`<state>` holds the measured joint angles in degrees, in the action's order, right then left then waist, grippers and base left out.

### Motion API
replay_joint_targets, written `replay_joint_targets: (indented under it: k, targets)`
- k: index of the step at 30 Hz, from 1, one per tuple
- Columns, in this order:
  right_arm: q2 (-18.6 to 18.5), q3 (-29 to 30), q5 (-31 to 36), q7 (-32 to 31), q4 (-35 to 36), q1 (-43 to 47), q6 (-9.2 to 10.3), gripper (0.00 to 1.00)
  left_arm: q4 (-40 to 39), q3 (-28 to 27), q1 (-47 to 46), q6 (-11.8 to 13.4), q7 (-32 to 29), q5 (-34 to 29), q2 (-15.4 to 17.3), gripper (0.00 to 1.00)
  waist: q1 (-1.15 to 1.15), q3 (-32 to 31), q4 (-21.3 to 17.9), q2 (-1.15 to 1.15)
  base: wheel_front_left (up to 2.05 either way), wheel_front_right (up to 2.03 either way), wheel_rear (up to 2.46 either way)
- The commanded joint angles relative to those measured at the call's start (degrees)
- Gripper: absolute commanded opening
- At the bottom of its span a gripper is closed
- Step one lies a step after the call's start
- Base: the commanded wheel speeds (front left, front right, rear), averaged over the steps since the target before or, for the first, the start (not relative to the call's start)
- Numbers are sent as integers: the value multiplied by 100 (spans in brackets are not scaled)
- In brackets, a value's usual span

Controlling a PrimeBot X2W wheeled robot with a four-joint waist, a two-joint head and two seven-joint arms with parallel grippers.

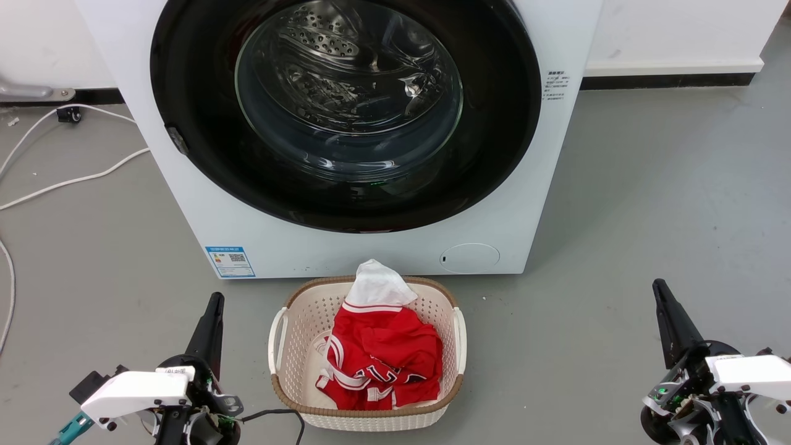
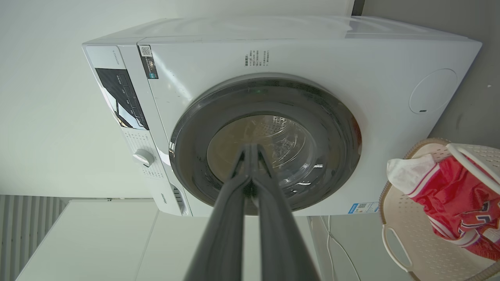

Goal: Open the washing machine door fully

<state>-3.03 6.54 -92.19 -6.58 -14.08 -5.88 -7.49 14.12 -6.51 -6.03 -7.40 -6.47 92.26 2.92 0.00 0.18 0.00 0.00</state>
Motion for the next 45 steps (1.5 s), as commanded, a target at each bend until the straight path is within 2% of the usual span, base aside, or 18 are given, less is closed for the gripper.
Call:
replay_joint_targets:
  k: [1,12,13,21,27,30,36,45]
  targets:
    - [24,-3,-1,2,-4,-74,0,0,-4,-9,-33,-19,-3,-15,-5,0,0,0,0,0,0,0,0]
    - [24,-3,-1,2,-4,-74,0,0,-4,-9,-33,-19,-3,-15,-5,0,0,0,0,0,0,0,0]
    - [0,0,0,1,-14,10,0,100,18,3,8,1,0,1,-1,100,0,0,0,0,0,0,0]
    - [2,-77,124,193,74,115,0,100,18,196,30,3,194,-108,-7,100,0,3,2,0,0,0,0]
    - [3,-71,637,361,271,163,0,100,-118,278,9,2,360,-445,-6,100,0,4,18,0,0,0,0]
    - [4,-88,1091,440,414,181,0,100,-206,314,-5,1,440,-744,-6,100,0,5,26,0,0,0,0]
    - [-16,-240,2513,591,693,227,0,100,-397,401,-29,0,589,-1452,-5,100,0,10,35,0,0,0,0]
    - [6,-276,3585,799,914,348,0,100,-554,538,9,-2,797,-2610,-4,100,0,8,43,0,0,0,0]
